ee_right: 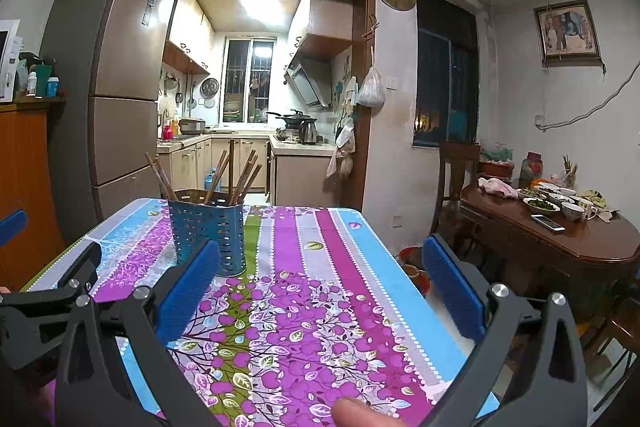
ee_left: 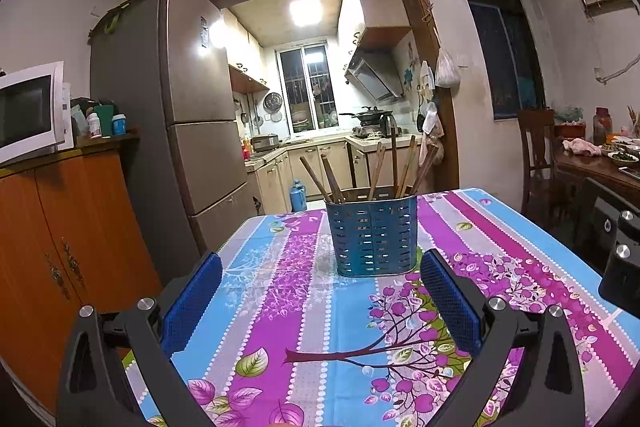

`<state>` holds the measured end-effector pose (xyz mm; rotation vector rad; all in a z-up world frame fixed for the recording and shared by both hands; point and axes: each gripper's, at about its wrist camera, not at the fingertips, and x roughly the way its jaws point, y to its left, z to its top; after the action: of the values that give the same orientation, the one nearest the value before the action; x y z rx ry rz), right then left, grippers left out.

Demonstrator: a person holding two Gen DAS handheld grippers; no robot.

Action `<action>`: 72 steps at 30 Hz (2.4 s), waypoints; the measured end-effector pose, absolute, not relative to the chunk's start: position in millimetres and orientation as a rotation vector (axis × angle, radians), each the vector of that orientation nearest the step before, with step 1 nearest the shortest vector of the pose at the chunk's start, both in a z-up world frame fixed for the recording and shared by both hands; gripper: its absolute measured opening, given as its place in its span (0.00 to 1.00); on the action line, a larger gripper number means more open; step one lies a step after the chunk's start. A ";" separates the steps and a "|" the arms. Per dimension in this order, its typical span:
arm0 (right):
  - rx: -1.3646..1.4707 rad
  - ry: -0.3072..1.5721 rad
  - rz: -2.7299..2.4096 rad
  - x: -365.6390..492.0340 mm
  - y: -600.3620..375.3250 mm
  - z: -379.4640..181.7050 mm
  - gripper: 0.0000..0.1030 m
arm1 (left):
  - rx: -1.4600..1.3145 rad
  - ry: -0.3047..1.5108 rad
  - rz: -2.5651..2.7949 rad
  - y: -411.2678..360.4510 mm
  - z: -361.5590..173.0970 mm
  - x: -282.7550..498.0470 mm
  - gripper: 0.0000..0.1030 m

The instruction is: Organize utensils

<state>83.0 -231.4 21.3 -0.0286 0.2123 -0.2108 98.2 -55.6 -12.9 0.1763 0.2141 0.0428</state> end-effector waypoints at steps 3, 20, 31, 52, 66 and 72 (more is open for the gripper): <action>-0.029 0.211 -0.209 83.0 -231.6 21.4 0.95 | 0.179 0.218 0.045 -55.8 -14.8 99.0 0.97; -0.031 0.219 -0.212 84.0 -233.1 23.2 0.95 | 0.185 0.226 0.039 -58.6 -18.6 101.2 0.97; -0.038 0.217 -0.206 84.7 -233.9 25.5 0.95 | 0.186 0.222 0.040 -58.9 -18.3 101.1 0.97; -0.037 0.216 -0.217 83.3 -239.6 24.8 0.95 | 0.182 0.202 -0.008 -63.1 -13.0 100.4 0.97; -0.028 0.222 -0.228 83.6 -245.8 22.0 0.95 | 0.169 0.197 -0.006 -61.6 -17.6 101.8 0.96; -0.027 0.224 -0.229 83.7 -246.1 21.8 0.95 | 0.172 0.208 -0.010 -62.0 -19.9 103.5 0.96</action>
<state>83.7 -246.1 21.8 -0.0271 0.2240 -0.2289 103.5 -62.0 -19.9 0.1725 0.2080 -0.0096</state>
